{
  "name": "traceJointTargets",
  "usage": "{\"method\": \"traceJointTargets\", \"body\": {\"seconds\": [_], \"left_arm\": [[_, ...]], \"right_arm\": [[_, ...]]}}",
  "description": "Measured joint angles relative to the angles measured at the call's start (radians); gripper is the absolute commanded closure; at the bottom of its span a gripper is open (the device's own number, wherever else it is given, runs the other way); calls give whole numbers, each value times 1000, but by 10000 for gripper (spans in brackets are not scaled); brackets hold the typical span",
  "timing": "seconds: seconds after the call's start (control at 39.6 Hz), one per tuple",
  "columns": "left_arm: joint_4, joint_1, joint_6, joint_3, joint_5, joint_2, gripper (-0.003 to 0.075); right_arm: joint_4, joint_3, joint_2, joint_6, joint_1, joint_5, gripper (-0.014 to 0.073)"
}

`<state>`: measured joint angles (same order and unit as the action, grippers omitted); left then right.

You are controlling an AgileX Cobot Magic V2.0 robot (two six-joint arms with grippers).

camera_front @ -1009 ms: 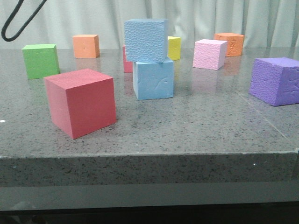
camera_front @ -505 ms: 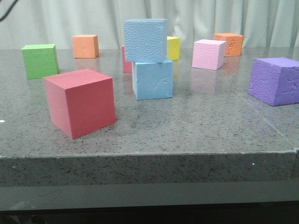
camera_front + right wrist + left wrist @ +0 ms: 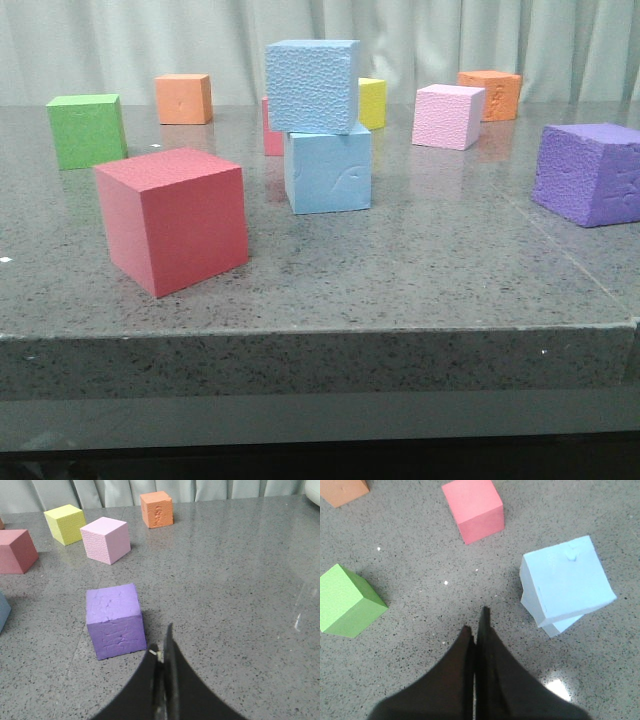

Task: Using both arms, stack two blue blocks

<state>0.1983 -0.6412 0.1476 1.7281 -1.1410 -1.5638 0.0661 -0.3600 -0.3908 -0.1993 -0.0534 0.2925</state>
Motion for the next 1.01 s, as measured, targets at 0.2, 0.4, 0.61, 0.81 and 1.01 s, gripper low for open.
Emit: {"method": "traceJointTargets", "body": {"seconds": [0.2, 0.4, 0.61, 0.81, 1.01], "left_arm": [[0, 0, 39, -338, 292, 219, 741], [0, 0, 72, -676, 517, 456, 741], [-18, 0, 79, -925, 693, 760, 741], [-25, 0, 80, -1109, 756, 1054, 741], [-5, 0, 80, -1196, 756, 1253, 741]], "right_arm": [[0, 0, 0, 0, 0, 0, 660], [0, 0, 0, 0, 0, 0, 660], [0, 0, 0, 0, 0, -1, 660], [0, 0, 0, 0, 0, -1, 660], [0, 0, 0, 0, 0, -1, 660]]}}
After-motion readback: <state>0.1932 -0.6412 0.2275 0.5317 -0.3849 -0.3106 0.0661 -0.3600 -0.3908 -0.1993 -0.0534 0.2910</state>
